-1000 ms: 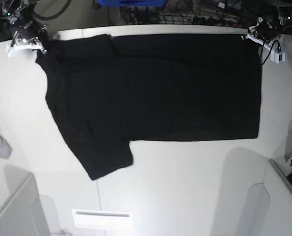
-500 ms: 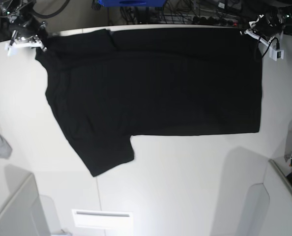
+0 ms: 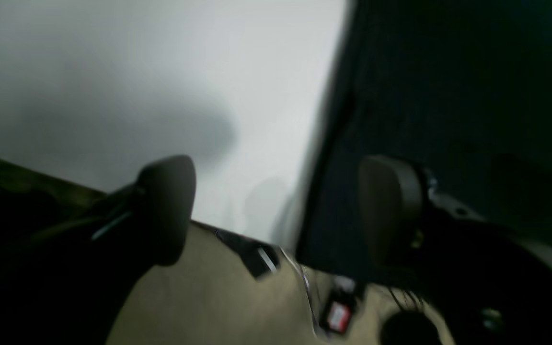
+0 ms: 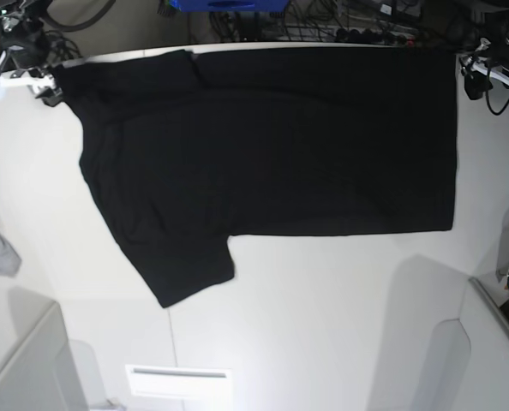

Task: Fold the T-shirt properly
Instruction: 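Drag the shirt by its shoulders with both grippers toward the robot, then move both grippers to the hem corners and grasp them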

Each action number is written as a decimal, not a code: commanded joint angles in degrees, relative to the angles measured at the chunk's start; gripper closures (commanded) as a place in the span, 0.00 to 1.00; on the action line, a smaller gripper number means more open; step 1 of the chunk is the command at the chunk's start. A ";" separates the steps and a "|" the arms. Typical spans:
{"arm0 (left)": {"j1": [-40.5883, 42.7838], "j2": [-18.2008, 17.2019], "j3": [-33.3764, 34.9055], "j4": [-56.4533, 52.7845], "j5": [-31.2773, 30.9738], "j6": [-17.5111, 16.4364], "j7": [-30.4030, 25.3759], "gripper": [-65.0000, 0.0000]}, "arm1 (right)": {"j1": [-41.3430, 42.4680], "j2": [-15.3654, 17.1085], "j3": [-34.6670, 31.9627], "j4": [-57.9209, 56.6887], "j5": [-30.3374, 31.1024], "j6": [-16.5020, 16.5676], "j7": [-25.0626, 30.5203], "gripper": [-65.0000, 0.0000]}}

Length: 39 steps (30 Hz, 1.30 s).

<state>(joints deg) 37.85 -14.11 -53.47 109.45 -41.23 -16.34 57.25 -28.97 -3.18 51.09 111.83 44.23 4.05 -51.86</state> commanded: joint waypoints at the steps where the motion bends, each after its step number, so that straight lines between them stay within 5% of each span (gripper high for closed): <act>1: -0.53 -0.88 -2.13 1.80 -0.39 0.03 -0.86 0.21 | 1.24 2.26 0.29 1.00 0.56 0.47 0.91 0.53; 7: -6.07 -2.64 -5.03 1.80 0.05 0.03 -0.86 0.29 | 12.40 10.52 -10.08 -1.02 0.48 0.47 0.82 0.53; 14: -9.49 -3.17 -2.22 1.36 0.05 0.03 -0.86 0.97 | 35.26 18.17 -27.13 -25.46 0.39 0.30 1.53 0.53; 15: -9.67 -3.17 -2.22 1.36 0.05 0.03 -0.86 1.00 | 38.25 19.05 -29.16 -29.68 0.39 0.30 2.49 0.53; 21: -9.14 -3.17 -2.66 1.36 0.05 0.03 -0.86 1.00 | 53.98 24.06 -45.51 -56.49 0.48 0.47 12.87 0.43; 25: -9.05 -3.17 -2.75 1.28 0.05 0.03 -0.86 0.51 | 58.38 24.15 -52.10 -64.05 0.48 2.93 16.82 0.40; 27: -9.05 -3.17 -2.75 1.28 0.05 0.03 -0.86 0.35 | 60.31 24.15 -55.00 -67.13 0.48 3.64 17.79 0.40; 39: -11.96 -6.51 -2.22 -8.83 0.05 0.03 -0.86 0.37 | 62.77 23.53 -68.10 -72.05 0.48 3.99 20.95 0.40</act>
<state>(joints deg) 25.56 -19.29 -55.29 99.68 -40.56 -16.32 57.17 32.36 19.86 -17.08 39.20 44.51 7.73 -30.57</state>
